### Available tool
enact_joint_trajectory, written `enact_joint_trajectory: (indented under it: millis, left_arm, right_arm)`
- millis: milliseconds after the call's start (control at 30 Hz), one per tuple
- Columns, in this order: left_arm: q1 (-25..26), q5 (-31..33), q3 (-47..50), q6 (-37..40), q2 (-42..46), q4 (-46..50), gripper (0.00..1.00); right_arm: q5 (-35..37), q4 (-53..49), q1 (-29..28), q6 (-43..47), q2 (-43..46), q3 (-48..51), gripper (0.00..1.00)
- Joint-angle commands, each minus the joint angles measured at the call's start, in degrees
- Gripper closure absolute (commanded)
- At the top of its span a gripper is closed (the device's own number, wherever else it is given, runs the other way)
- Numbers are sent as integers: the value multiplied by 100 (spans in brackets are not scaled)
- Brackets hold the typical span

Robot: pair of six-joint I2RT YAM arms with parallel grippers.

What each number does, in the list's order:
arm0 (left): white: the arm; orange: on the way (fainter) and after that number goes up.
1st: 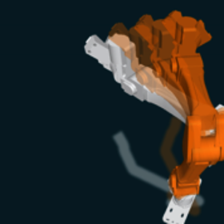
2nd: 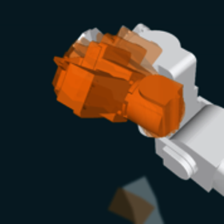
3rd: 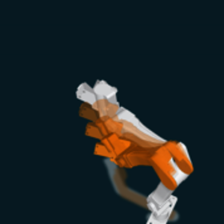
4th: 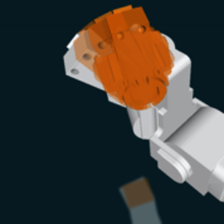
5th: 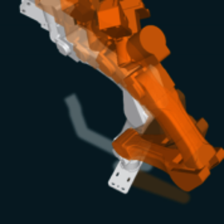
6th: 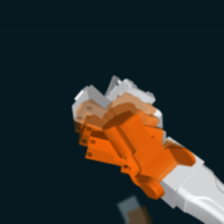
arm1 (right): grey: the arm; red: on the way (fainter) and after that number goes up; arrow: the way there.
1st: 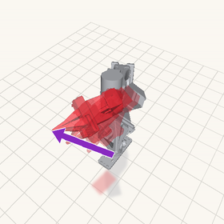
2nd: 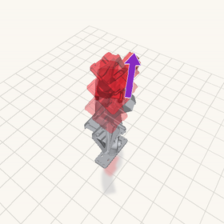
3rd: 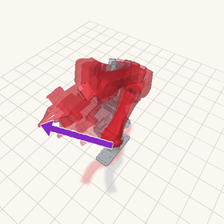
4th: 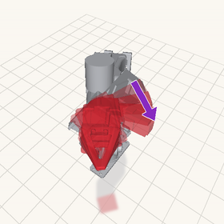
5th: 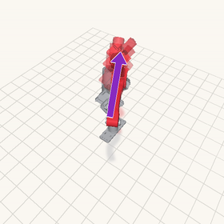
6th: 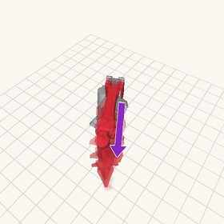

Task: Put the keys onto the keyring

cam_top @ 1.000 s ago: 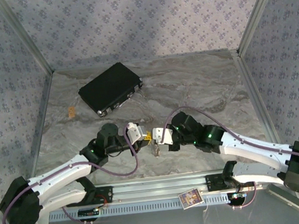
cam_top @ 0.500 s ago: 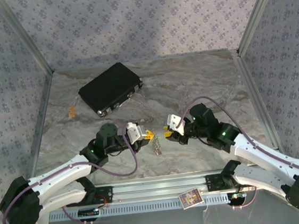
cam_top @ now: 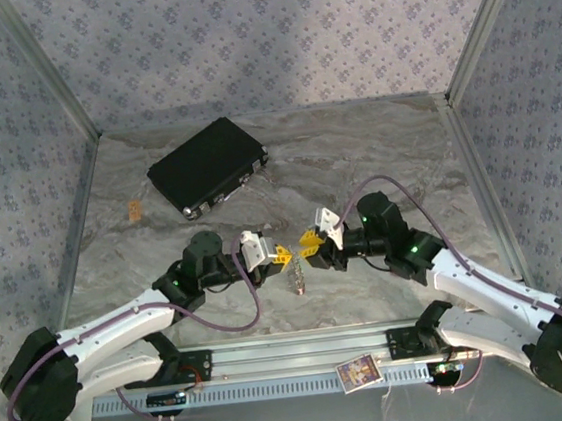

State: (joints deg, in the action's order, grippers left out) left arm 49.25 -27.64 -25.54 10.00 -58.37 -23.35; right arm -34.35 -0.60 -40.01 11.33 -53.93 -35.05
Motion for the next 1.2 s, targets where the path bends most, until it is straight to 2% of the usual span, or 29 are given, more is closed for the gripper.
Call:
enact_joint_trajectory:
  millis: [0, 200, 500, 733, 900, 1000, 1067, 1133, 1167]
  left_arm:
    - [2, -144, 32, 31, -71, -457, 100]
    - [1, -248, 19, -14, -215, -659, 100]
    - [1, -306, 32, -15, -232, -723, 100]
    - [-3, -391, 32, -13, -219, -733, 100]
    - [-4, -473, 4, -13, -178, -734, 100]
    - [-3, -462, -4, -5, -158, -744, 100]
    - [-1, -370, -37, 9, -149, -633, 99]
    - [3, -129, -127, 26, -131, -341, 86]
    - [-3, -42, -184, 80, -118, -135, 84]
  right_arm:
    - [-329, 496, 89, -445, 50, 139, 68]
    - [-493, 544, 89, -474, -59, 130, 64]
    - [-702, 308, 69, -367, -301, 39, 64]
    - [-704, 241, 23, -196, -398, -54, 78]
    - [-831, -212, 11, 166, -528, -387, 84]
    - [-965, -541, 2, 416, -600, -621, 98]
    - [-986, -755, -2, 569, -618, -738, 100]
    - [-887, -1131, -30, 772, -626, -926, 100]
    - [-780, -1374, -56, 918, -640, -1036, 100]
